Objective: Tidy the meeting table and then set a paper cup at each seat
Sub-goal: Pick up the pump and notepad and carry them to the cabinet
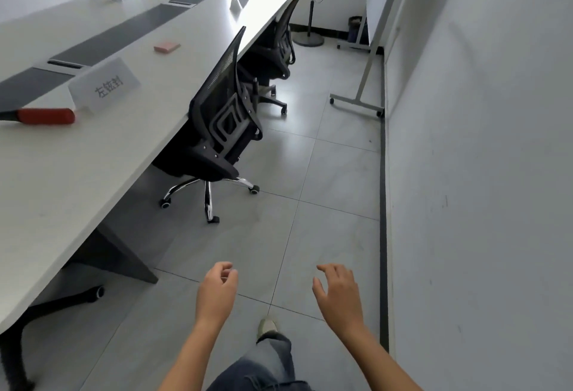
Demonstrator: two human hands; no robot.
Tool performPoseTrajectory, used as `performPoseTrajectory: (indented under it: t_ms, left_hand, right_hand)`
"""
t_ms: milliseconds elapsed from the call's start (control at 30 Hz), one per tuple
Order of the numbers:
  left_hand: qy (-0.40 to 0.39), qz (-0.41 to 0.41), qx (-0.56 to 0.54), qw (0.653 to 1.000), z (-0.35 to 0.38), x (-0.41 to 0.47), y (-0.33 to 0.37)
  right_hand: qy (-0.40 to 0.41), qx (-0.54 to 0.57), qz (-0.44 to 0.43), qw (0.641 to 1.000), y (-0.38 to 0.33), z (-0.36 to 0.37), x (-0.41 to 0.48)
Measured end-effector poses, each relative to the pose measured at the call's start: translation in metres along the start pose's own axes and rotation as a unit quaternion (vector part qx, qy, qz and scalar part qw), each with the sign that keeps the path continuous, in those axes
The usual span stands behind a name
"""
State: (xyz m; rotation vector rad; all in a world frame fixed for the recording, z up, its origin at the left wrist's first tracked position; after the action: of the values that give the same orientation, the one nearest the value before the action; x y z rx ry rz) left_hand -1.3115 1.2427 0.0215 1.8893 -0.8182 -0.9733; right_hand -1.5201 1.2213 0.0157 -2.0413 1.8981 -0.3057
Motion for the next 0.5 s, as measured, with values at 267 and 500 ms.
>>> performPoseTrajectory:
  t_ms: [267, 500]
  left_hand:
    - [-0.01, 0.026, -0.007, 1.0, 0.061, 0.124, 0.085]
    - [0.001, 0.025, -0.001, 1.0, 0.12, 0.206, 0.141]
  right_hand:
    - [0.017, 0.004, 0.029, 0.999, 0.007, -0.028, 0.138]
    - [0.018, 0.016, 0.05, 0.998, 0.035, -0.044, 0.257]
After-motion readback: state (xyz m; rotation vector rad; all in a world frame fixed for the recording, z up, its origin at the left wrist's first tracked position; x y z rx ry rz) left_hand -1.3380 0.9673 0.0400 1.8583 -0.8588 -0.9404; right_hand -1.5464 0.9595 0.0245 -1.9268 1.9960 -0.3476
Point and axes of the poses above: each hand's wrist, its own x-axis towards the middle knuckle, its own z-axis out of the palm, y = z × x, the point moved 1 cm from there along x, towards the middle knuckle, and after that the axes turned 12 degrees about -x, right-handed, at the moved point
